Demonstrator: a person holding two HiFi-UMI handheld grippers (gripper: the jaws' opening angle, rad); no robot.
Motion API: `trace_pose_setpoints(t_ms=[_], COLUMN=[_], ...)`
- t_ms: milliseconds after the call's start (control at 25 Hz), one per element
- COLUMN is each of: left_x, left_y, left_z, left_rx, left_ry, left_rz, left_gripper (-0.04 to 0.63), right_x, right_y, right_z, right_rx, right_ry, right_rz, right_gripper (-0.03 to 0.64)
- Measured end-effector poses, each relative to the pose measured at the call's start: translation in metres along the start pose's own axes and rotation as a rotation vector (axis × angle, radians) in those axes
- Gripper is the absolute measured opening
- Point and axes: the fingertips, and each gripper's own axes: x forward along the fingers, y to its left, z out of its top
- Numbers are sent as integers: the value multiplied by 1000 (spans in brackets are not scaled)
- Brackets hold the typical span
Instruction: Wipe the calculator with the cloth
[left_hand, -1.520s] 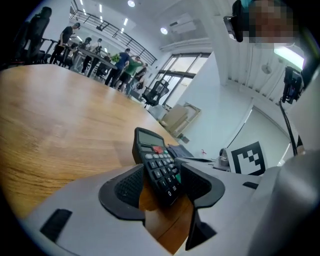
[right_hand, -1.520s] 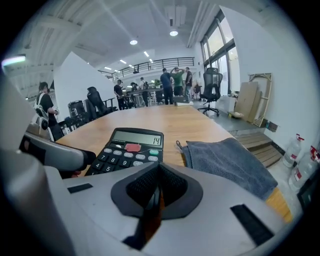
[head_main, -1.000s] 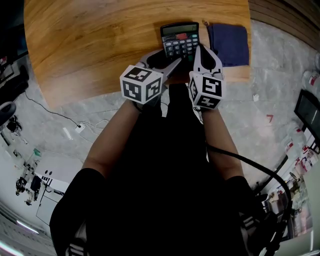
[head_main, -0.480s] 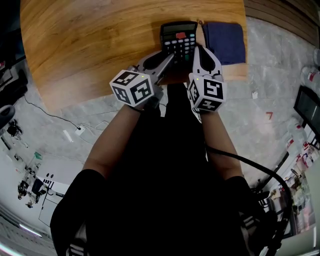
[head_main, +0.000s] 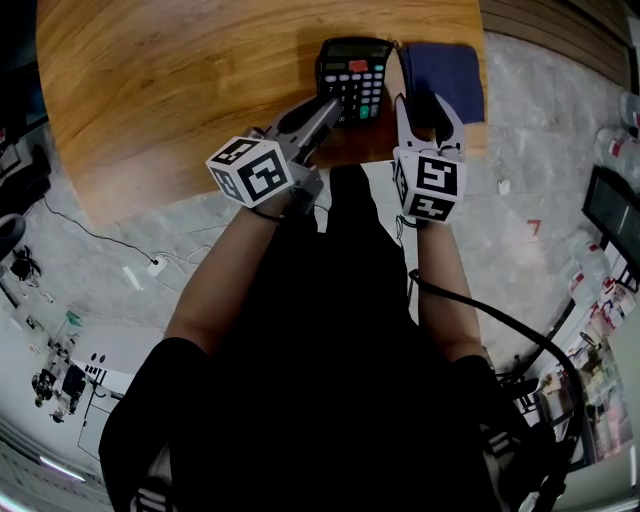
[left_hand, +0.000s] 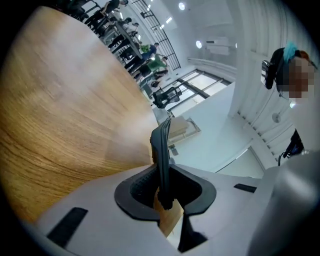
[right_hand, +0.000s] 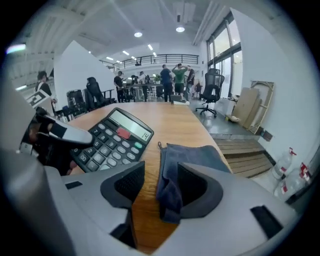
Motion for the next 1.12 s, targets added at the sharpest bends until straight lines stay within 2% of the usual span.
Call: trace_pose_setpoints(t_ms=[120,240,480,720,760,800,840,1000,1120], left_x=[1,3,4,4,3,2,2,2,1], left_y=[-5,-9,-8,-8,-9,-10,-10,-10,-13], left_z=[-1,-2,-2,-1,0,0,1,1,3], left_rx=[-1,11,-11,-26,-30,-34,-34,-24,-25], left_ry=[9,21,19,16,13,10,7,3,-2], left_rz=[-17,-32,-36,-60,-66,-70,-71,-60,-60], left_gripper=[74,74,74,74,74,74,74,74,74], right_x=[2,11,26,28,28,28,28,27,12], right_y=[-19,-36,-41,-39,-38,-36,-35,-37,-40], right_z=[-7,-16,-30,-29,-28,-27,-26,-27,-6], right_rx=[-57,-56,51,44,27,5,-15,2,19], right_ry=[56,104,188,195,196,195,192,178,107], right_rz=[-52,-72,-8,-16,-26,-34,-36,-11,-10], right_gripper=[178,194,201,198,156,83,68,60,60])
